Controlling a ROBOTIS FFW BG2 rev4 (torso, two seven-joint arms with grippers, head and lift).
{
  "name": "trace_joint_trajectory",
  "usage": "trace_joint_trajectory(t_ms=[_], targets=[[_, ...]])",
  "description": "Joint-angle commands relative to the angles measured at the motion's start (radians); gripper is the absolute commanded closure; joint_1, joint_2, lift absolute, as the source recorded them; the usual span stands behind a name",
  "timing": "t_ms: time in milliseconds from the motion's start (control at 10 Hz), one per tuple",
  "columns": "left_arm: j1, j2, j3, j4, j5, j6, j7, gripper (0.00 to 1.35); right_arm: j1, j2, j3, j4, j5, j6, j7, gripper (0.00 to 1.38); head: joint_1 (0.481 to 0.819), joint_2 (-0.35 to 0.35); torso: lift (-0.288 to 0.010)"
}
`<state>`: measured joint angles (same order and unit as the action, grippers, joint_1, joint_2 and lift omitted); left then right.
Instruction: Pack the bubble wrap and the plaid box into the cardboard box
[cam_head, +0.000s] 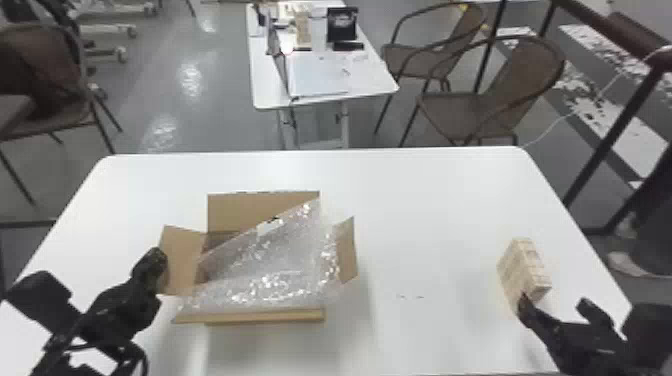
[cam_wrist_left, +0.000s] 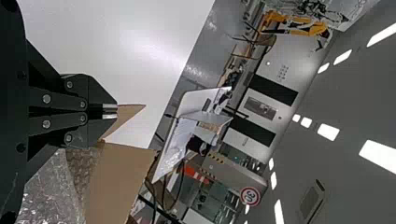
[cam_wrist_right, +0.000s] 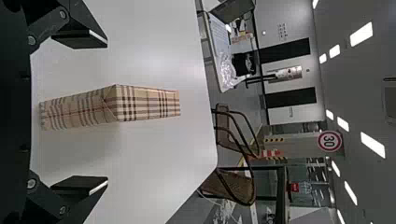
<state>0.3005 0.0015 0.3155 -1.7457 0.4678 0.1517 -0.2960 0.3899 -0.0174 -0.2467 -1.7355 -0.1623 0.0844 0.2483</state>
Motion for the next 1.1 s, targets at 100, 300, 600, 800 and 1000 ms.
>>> trace_joint_trajectory(t_ms=[100, 300, 600, 800, 1000], targets=[[-0.001, -0.004, -0.001, 0.000, 0.000, 0.002, -0.002, 1.22, -0.075, -0.021, 0.000, 0.103, 0.026, -0.009, 0.022, 0.25, 0.695, 0.018, -0.064], [-0.001, -0.004, -0.001, 0.000, 0.000, 0.002, -0.003, 1.22, -0.120, -0.047, 0.000, 0.166, 0.024, -0.029, 0.035, 0.30, 0.695, 0.011, -0.064], [-0.003, -0.004, -0.001, 0.002, 0.000, 0.005, -0.006, 1.22, -0.175, -0.059, -0.002, 0.248, 0.009, -0.060, 0.046, 0.56, 0.695, -0.001, -0.064], [-0.004, -0.004, -0.003, 0.002, -0.001, 0.005, -0.009, 1.22, -0.187, -0.053, 0.004, 0.264, 0.006, -0.058, 0.054, 1.05, 0.695, -0.003, -0.064], [-0.004, -0.004, -0.003, 0.002, -0.001, 0.005, -0.012, 1.22, -0.181, -0.050, 0.004, 0.257, -0.002, -0.057, 0.055, 1.05, 0.695, 0.002, -0.064]])
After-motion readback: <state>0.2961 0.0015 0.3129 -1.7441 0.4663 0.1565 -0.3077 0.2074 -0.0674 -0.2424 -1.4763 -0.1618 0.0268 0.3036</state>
